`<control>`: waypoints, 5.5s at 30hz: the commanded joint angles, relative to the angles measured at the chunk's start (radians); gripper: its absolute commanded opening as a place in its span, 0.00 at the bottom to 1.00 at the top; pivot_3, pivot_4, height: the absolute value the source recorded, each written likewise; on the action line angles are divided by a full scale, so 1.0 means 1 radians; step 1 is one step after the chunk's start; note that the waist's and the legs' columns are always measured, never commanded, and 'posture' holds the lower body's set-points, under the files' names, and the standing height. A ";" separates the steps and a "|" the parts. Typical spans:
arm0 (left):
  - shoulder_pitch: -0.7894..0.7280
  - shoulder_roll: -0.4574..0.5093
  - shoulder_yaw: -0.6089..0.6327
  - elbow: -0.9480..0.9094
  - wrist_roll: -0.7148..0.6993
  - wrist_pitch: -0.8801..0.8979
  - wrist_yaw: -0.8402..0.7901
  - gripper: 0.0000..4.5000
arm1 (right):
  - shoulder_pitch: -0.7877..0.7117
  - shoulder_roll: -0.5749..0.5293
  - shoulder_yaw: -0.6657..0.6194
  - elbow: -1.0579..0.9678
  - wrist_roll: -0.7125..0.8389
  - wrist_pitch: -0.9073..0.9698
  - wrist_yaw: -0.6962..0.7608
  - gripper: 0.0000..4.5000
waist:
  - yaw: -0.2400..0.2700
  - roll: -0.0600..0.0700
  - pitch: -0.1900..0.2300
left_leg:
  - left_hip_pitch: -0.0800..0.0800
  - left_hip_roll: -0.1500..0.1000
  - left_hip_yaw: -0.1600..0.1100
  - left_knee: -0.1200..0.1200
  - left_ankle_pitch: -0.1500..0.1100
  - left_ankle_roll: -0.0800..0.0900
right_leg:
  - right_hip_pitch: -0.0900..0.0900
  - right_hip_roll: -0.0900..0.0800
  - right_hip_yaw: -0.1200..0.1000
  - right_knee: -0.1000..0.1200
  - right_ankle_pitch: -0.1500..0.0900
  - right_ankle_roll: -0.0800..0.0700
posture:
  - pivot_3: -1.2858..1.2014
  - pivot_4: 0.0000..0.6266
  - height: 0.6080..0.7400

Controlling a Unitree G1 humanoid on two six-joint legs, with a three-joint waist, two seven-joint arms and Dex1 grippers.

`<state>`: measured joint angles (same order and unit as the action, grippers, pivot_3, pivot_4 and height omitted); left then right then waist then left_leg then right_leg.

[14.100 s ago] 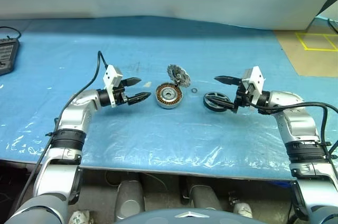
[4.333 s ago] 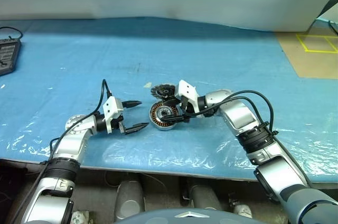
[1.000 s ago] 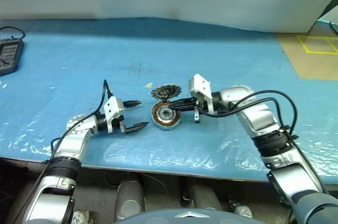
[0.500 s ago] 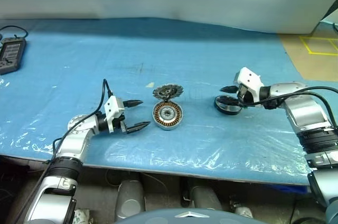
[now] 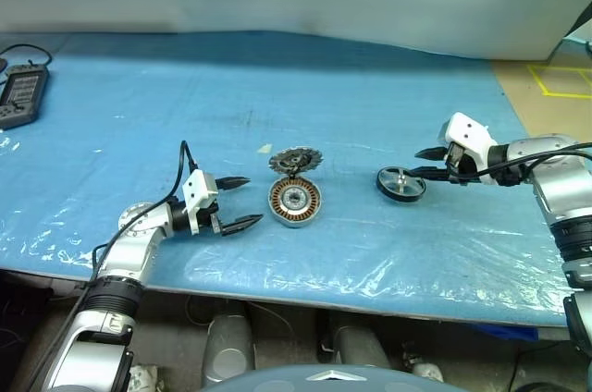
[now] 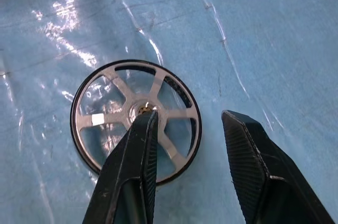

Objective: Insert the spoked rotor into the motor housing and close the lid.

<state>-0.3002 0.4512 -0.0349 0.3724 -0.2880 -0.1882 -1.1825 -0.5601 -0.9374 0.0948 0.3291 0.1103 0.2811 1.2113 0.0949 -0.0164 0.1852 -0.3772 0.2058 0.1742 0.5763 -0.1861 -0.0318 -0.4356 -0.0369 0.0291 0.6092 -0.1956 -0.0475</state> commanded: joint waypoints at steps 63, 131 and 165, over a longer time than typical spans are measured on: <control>0.014 0.006 0.004 -0.018 -0.018 0.006 0.005 1.00 | 0.037 0.121 -0.037 -0.032 0.057 -0.066 0.076 0.31 | -0.002 0.001 -0.001 | 0.003 0.000 0.000 0.000 0.000 0.001 | 0.003 0.000 0.000 0.000 0.000 0.000 | 0.52 0.24 1.00; 0.018 -0.003 -0.005 -0.003 -0.018 0.029 -0.049 1.00 | -0.025 0.417 0.169 -0.280 0.102 0.066 -0.014 0.97 | -0.002 0.001 -0.001 | -0.001 0.000 0.000 -0.003 0.001 0.000 | -0.001 0.000 0.000 -0.001 -0.001 0.001 | 0.52 0.24 1.00; 0.031 0.004 -0.004 -0.008 -0.018 0.023 -0.029 1.00 | -0.031 0.520 0.273 -0.076 -0.030 -0.020 -0.068 0.00 | -0.002 0.001 -0.001 | 0.000 0.000 0.000 -0.002 0.001 -0.001 | -0.001 -0.001 0.000 -0.001 -0.001 0.001 | 0.52 0.24 1.00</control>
<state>-0.2705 0.4477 -0.0471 0.3850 -0.3027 -0.1540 -1.2126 -0.6181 -0.4097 0.3372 0.2614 0.1117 0.2685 1.1357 0.0928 -0.0152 0.1838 -0.3773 0.2057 0.1745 0.5738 -0.1846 -0.0329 -0.4360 -0.0374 0.0289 0.6082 -0.1965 -0.0461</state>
